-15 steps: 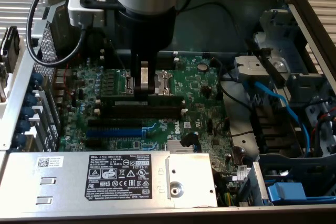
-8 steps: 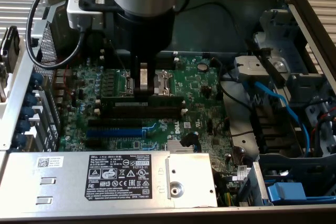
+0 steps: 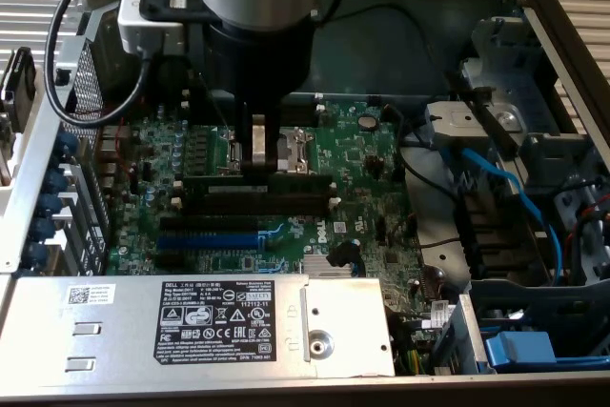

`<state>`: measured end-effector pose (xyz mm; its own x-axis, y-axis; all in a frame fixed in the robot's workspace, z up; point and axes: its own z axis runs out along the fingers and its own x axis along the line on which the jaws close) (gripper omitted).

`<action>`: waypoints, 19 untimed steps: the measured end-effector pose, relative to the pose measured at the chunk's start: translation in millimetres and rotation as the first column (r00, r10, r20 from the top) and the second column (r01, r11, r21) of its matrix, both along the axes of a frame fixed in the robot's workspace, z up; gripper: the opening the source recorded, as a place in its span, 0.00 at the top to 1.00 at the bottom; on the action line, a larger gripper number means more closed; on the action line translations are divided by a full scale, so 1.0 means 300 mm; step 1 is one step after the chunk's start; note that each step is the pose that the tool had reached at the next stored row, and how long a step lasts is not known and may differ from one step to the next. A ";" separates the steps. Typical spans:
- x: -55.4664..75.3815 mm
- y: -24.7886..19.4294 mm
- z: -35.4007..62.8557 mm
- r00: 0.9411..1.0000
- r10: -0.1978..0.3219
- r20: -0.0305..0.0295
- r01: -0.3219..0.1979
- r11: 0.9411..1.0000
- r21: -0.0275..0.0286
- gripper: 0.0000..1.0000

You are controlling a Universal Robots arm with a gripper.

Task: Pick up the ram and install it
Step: 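Insert the ram into the slot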

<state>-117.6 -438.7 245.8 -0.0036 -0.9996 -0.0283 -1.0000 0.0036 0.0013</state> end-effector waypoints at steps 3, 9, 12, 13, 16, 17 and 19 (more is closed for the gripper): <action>-0.001 -0.001 0.000 1.000 -0.002 0.002 0.002 1.000 0.010 0.88; 0.000 -0.004 0.000 1.000 -0.012 0.003 0.012 1.000 0.012 0.88; -0.001 -0.007 0.007 1.000 -0.017 0.004 0.017 1.000 0.013 0.88; -0.001 -0.008 0.011 1.000 -0.018 0.004 0.018 1.000 0.015 0.88; 0.000 -0.009 0.013 1.000 -0.022 0.008 0.021 0.999 0.031 0.88; 0.000 -0.010 0.013 1.000 -0.024 0.008 0.024 0.999 0.040 0.88; 0.000 -0.012 0.013 1.000 -0.029 0.008 0.028 0.998 0.051 0.88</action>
<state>-117.8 -442.2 249.8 -0.0318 -0.9964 -0.0788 -0.9995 0.0324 -0.0068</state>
